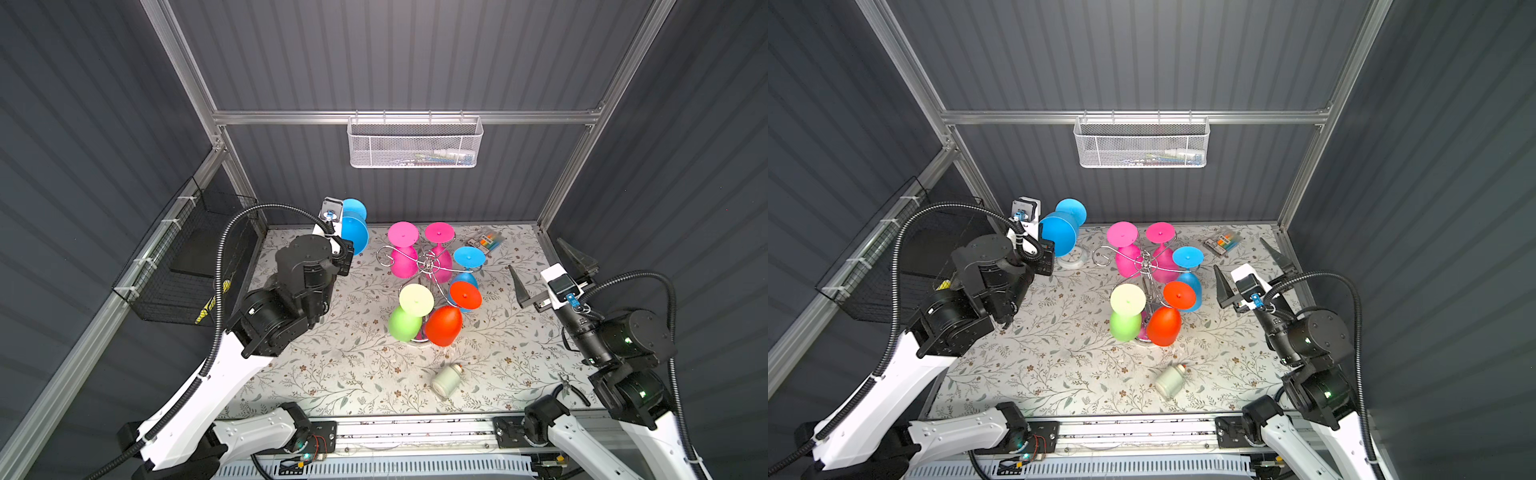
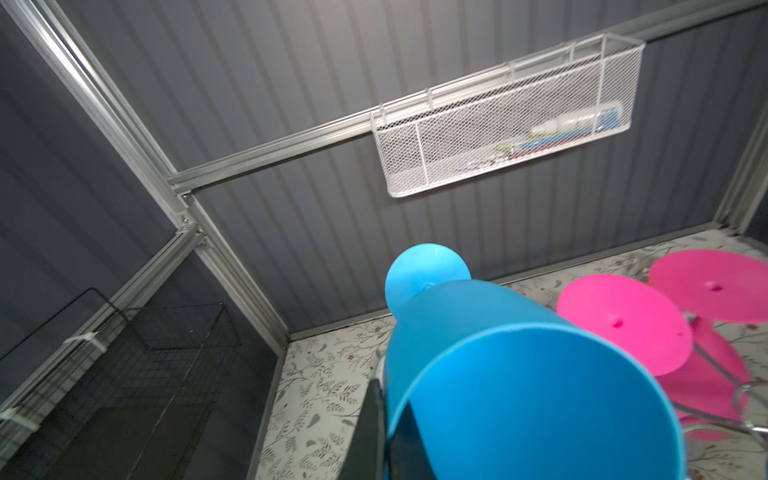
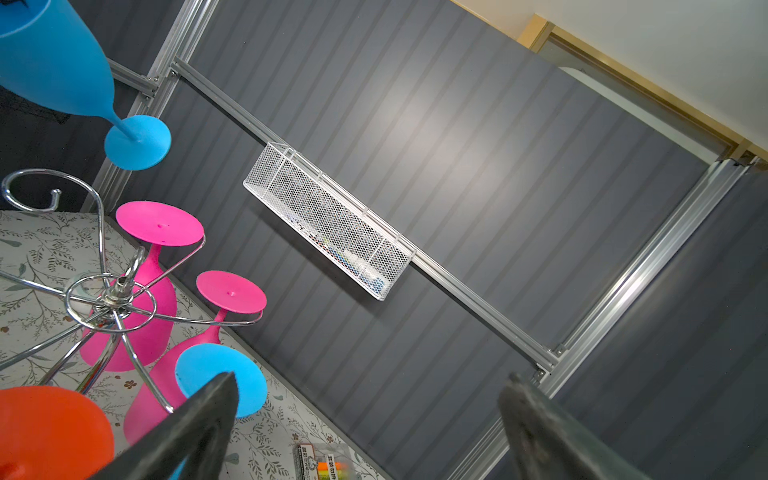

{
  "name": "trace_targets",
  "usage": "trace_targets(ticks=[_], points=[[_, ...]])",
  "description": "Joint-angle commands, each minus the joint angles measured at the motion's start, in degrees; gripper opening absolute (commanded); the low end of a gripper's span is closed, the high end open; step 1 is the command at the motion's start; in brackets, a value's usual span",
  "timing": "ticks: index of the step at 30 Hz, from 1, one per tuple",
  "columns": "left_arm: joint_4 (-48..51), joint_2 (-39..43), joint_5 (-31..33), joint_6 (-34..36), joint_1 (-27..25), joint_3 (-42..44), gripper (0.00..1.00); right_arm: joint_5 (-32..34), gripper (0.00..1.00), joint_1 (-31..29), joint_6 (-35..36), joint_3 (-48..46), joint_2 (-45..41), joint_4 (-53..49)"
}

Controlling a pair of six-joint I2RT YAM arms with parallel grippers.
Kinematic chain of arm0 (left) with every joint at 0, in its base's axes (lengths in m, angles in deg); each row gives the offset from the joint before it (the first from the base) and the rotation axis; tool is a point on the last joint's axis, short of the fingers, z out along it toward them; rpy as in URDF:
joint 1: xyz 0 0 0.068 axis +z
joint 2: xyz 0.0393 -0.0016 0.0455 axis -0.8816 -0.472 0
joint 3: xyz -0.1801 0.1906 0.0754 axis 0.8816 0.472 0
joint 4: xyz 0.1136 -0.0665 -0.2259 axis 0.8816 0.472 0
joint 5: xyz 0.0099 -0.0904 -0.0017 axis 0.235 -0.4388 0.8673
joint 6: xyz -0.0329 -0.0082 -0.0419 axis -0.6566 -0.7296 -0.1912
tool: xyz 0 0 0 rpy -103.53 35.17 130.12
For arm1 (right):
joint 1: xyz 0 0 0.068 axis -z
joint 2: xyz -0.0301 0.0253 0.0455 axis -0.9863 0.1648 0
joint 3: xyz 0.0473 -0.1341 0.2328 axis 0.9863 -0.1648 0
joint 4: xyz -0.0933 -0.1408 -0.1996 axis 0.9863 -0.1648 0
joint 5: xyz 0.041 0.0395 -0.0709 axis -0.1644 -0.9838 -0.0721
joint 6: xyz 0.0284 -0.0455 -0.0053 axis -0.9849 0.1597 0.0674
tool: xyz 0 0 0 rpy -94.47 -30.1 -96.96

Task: Take the wine glass off the wine glass rack
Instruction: 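Carry the blue glass with the left gripper down beside the rack, then lower the blue glass upright onto the table and open the left gripper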

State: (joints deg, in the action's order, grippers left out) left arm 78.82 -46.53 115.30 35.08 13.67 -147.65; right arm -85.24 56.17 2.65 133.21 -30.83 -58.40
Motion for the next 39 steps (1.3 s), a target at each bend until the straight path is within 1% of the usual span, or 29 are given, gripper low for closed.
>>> trace_targets(ticks=[1, 3, 4, 5, 7, 8, 10, 15, 18, 23, 28, 33, 39], points=[[4.1, -0.7, 5.6, 1.6, 0.4, 2.5, 0.00, 0.8, 0.99, -0.3, -1.5, -0.6, -0.8, 0.2], [5.8, -1.6, 5.6, 0.0, 0.7, 3.4, 0.00, 0.7, 0.99, -0.3, -1.6, -0.7, -0.9, 0.0], [6.1, -1.6, 4.1, -1.6, 1.6, 4.0, 0.00, 0.8, 0.99, -0.3, -1.7, -0.7, -1.0, -0.2], [6.2, -1.4, 0.4, -3.0, 3.4, 4.6, 0.00, 0.9, 0.99, -0.3, -1.7, -0.7, -1.1, -0.3], [6.7, -1.4, -8.3, -6.0, 9.5, 5.3, 0.00, 0.9, 0.99, -0.2, -1.7, -0.8, -1.2, -0.4], [7.7, -2.2, -12.7, -7.3, 13.1, 5.2, 0.00, 0.8, 0.99, -0.3, -1.8, -0.7, -1.3, -0.5], [11.0, -4.8, -19.4, -9.1, 18.1, 3.6, 0.00, 0.4, 0.99, -0.2, -2.1, -0.7, -1.6, -1.0], [20.5, -14.8, -28.8, -10.1, 22.5, -2.3, 0.00, 0.2, 0.99, -0.2, -3.1, -1.0, -3.1, -2.1], [24.3, -19.5, -31.4, -10.8, 23.0, -5.4, 0.00, 0.5, 0.99, -0.3, -3.9, -0.9, -4.0, -3.1], [26.0, -24.0, -32.4, -9.8, 23.8, -7.5, 0.00, 1.3, 0.99, -0.3, -5.5, 1.1, -3.9, -7.9], [25.9, -27.7, -36.3, -9.2, 25.1, -7.4, 0.00, 1.7, 0.99, -0.3, -6.8, 0.9, -4.8, -8.4], [23.3, -29.5, -38.6, -8.8, 27.2, -6.1, 0.00, 1.5, 0.99, -0.3, -7.1, 1.5, -5.2, -9.5], [23.2, -32.8, -40.7, -7.8, 30.2, -7.2, 0.00, 1.8, 0.99, -0.3, -7.0, 1.7, -5.5, -10.7]])
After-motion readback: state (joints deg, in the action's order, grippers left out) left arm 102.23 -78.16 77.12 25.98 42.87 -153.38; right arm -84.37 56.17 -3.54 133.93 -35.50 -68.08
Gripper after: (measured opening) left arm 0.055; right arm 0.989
